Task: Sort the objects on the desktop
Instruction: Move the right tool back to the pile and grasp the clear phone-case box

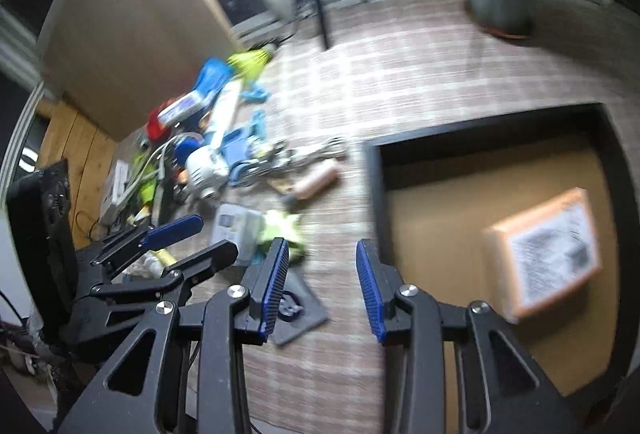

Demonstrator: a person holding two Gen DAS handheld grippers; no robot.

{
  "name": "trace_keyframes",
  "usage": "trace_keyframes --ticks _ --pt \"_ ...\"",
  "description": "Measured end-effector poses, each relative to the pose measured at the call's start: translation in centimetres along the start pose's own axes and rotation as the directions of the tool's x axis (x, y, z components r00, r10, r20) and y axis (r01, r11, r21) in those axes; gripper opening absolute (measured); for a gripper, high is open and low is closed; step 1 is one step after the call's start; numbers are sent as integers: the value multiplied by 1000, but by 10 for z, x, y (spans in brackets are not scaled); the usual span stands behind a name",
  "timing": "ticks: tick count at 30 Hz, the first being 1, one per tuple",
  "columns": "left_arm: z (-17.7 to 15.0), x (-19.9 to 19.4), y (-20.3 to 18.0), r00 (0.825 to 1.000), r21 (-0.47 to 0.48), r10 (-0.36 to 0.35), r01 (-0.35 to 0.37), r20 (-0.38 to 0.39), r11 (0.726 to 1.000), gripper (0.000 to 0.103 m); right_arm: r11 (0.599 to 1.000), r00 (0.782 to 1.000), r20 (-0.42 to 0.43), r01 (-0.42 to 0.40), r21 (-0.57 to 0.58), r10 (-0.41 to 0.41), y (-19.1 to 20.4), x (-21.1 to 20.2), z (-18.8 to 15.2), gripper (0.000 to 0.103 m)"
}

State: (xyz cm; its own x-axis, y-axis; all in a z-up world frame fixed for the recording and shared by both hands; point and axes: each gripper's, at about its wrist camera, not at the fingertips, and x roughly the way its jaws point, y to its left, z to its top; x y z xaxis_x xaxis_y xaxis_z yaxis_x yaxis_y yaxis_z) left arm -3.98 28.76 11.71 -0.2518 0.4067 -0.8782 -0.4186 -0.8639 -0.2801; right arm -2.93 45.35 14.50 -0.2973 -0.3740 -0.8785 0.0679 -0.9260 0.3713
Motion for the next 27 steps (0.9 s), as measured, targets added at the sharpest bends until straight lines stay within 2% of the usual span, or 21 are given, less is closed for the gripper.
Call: trace_keyframes --ticks 4,9,16,27 --pt "-17 4 49 1000 -121 10 -12 -15 993 48 999 995 -82 -53 -7 53 22 37 4 32" --pt "-26 8 71 999 -204 -29 24 -19 979 44 996 982 -170 -86 -4 84 43 79 4 29" --pt "-28 31 72 997 -199 -65 54 -48 978 44 996 972 -215 -86 32 91 49 109 6 25" --pt "-25 44 71 994 -181 -89 78 -58 980 42 998 971 -231 -52 32 58 52 123 9 24"
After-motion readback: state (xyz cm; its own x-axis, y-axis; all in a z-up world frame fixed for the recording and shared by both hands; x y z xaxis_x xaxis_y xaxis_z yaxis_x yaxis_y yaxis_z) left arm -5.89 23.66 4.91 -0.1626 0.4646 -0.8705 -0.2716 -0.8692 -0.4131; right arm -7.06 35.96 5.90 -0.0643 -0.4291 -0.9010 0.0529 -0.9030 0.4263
